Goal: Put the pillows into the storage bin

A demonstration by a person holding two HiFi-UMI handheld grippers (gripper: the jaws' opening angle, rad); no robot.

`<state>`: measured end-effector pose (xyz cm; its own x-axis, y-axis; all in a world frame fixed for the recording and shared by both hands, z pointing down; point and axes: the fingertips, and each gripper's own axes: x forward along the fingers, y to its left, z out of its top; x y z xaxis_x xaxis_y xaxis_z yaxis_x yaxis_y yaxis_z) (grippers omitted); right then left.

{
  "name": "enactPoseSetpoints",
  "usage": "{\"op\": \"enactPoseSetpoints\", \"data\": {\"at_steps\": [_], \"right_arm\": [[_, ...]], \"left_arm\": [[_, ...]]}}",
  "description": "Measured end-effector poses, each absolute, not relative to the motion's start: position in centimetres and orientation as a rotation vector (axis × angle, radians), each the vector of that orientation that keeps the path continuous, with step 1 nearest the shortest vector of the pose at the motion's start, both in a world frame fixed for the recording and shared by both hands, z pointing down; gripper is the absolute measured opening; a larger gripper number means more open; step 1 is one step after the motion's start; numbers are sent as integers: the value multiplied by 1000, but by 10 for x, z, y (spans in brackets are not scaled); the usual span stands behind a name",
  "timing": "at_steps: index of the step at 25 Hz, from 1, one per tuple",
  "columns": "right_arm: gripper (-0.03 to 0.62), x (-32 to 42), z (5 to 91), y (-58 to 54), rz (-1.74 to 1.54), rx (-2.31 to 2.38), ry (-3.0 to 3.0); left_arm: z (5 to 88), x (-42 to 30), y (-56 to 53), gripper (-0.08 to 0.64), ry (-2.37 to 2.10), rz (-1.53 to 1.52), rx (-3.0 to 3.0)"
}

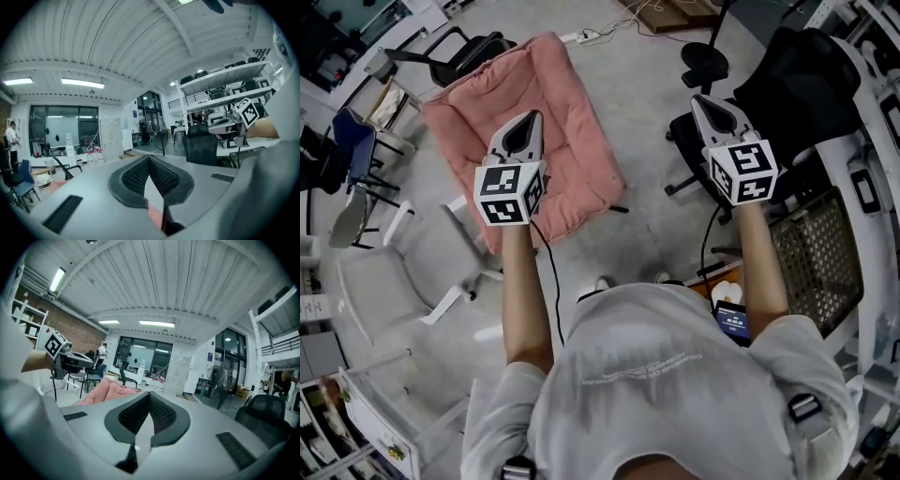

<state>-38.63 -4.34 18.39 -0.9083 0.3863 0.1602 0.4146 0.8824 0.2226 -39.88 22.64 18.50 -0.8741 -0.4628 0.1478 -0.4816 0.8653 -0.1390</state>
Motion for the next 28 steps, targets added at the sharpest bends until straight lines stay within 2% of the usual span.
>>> {"op": "enactPoseSetpoints", "data": {"at_steps": [16,28], "right_arm": [[25,-420,140,-31,-457,-797,-2978],[25,-417,143,-32,-470,-802,-2976]], "left_arm": [[129,-401,207,15,-3047,347,690],[130,-396,198,15,-3045,369,700]]}}
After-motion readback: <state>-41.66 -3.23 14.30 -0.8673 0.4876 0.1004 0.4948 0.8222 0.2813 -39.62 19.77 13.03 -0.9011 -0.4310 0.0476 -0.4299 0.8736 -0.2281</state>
